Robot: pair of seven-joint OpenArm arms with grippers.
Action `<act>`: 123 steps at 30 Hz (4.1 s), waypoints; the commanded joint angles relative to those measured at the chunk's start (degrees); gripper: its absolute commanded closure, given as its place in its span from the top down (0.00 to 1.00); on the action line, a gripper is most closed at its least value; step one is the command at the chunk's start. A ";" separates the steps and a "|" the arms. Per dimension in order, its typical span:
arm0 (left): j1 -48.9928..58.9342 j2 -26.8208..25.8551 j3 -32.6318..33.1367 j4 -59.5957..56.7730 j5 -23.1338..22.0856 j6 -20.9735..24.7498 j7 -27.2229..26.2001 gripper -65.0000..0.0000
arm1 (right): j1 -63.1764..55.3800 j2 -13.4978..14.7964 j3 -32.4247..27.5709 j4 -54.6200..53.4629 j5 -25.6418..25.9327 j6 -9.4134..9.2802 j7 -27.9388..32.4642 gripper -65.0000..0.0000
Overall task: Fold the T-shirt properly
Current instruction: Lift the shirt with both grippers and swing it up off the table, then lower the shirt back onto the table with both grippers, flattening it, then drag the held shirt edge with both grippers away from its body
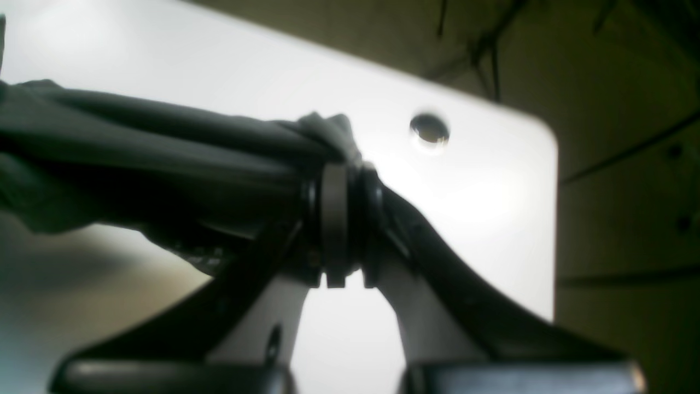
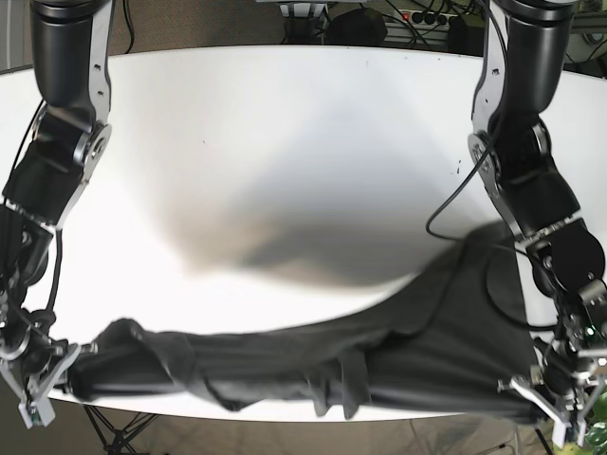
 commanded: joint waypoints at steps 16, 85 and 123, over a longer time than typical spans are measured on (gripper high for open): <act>-19.71 -5.23 0.09 3.35 -0.73 2.34 -1.59 0.00 | 24.44 2.14 -6.48 0.00 0.10 -0.14 -1.68 0.03; 5.52 -1.36 -6.33 20.06 -6.26 2.34 2.98 0.00 | 2.64 3.98 -3.05 22.06 0.28 0.13 -4.50 0.03; 61.70 1.98 -24.53 37.02 -11.89 -9.36 5.89 0.00 | -56.70 -10.96 18.23 39.12 7.75 0.13 -5.47 0.03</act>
